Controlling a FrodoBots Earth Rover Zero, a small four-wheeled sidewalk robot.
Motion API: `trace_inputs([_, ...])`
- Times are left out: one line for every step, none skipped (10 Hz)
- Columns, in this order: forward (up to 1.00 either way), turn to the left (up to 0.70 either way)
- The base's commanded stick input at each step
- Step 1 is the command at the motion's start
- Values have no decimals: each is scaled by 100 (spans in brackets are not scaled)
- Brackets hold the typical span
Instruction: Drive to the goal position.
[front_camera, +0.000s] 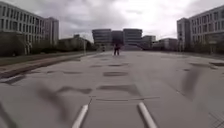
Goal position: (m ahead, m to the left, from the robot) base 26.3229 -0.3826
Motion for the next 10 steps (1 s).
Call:
trace_inputs([100, -27])
trace_inputs([100, -27])
trace_inputs([100, -27])
trace_inputs([100, -27])
trace_inputs([100, -27])
trace_inputs([100, -27])
trace_inputs([100, -27])
trace_inputs([100, -27])
trace_inputs([100, -27])
trace_inputs([100, -27])
